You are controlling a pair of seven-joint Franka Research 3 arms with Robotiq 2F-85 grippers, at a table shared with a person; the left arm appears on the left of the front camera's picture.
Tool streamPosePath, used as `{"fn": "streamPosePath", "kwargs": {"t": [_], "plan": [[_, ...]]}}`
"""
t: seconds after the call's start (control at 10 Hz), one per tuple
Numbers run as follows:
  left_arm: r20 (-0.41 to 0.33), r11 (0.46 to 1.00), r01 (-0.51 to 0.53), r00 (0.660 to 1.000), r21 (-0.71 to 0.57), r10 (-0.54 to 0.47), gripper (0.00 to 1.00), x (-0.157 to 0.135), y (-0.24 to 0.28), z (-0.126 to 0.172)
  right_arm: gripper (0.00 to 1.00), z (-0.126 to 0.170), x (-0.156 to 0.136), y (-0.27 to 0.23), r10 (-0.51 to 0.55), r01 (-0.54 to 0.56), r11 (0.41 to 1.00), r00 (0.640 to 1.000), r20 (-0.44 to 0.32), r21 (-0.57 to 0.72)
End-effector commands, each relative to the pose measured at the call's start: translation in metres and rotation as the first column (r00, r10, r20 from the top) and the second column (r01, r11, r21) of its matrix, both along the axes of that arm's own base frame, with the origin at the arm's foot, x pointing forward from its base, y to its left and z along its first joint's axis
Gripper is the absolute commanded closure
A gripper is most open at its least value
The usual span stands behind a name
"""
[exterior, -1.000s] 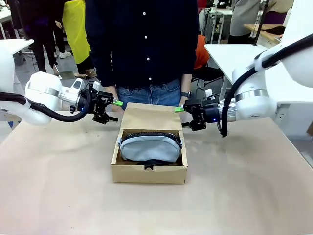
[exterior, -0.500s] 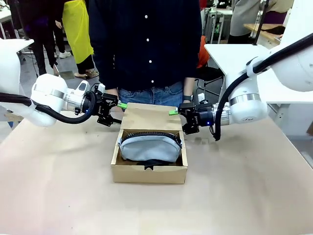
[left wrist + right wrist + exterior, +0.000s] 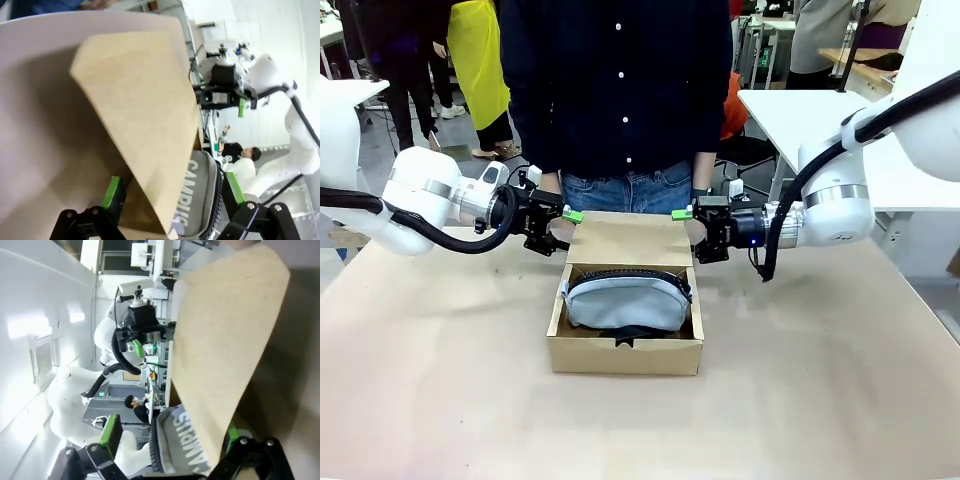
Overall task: Pack the items into the box.
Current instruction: Close the Mailer Box.
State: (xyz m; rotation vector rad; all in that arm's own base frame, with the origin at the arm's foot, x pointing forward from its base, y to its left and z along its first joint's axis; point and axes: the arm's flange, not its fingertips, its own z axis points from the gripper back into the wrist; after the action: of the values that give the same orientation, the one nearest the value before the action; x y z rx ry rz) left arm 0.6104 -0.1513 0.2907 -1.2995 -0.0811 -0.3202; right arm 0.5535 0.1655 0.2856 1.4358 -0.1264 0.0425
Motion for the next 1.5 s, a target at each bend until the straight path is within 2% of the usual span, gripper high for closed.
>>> {"fn": "streamPosePath", "kwargs": {"t": [0.0,0.4,0.6,0.7,0.8,0.9,1.4], "plan": [[0.076,0.997,0.071,0.995,-0.030,-0.068,0.00,-0.025,-0.002,0.014,0.00,0.012,-0.016,-0.008,0.019,-0.019,1.000,0.998,0.057,0.005],[0.218,0.994,0.088,0.973,-0.065,-0.072,0.00,-0.063,0.002,0.037,0.00,0.025,-0.034,-0.008,0.067,-0.060,0.997,0.981,0.181,-0.044],[0.284,0.996,0.067,0.958,-0.065,-0.046,0.00,-0.072,-0.001,0.040,0.00,0.029,-0.043,-0.005,0.093,-0.078,0.994,0.964,0.248,-0.071],[0.298,0.995,0.066,0.954,-0.069,-0.043,0.00,-0.073,-0.002,0.040,0.00,0.034,-0.049,-0.005,0.072,-0.059,0.997,0.956,0.285,-0.052],[0.287,0.995,0.058,0.957,-0.086,-0.031,0.00,-0.074,-0.003,0.041,0.00,0.037,-0.052,-0.008,0.059,-0.042,0.997,0.954,0.295,-0.063],[0.258,0.995,0.085,0.964,-0.051,-0.069,0.00,-0.065,0.000,0.043,0.00,0.032,-0.037,-0.006,0.091,-0.081,0.995,0.971,0.223,-0.054],[0.258,0.995,0.085,0.964,-0.051,-0.069,0.00,-0.065,0.000,0.043,0.00,0.032,-0.037,-0.006,0.091,-0.081,0.995,0.971,0.223,-0.054]]}}
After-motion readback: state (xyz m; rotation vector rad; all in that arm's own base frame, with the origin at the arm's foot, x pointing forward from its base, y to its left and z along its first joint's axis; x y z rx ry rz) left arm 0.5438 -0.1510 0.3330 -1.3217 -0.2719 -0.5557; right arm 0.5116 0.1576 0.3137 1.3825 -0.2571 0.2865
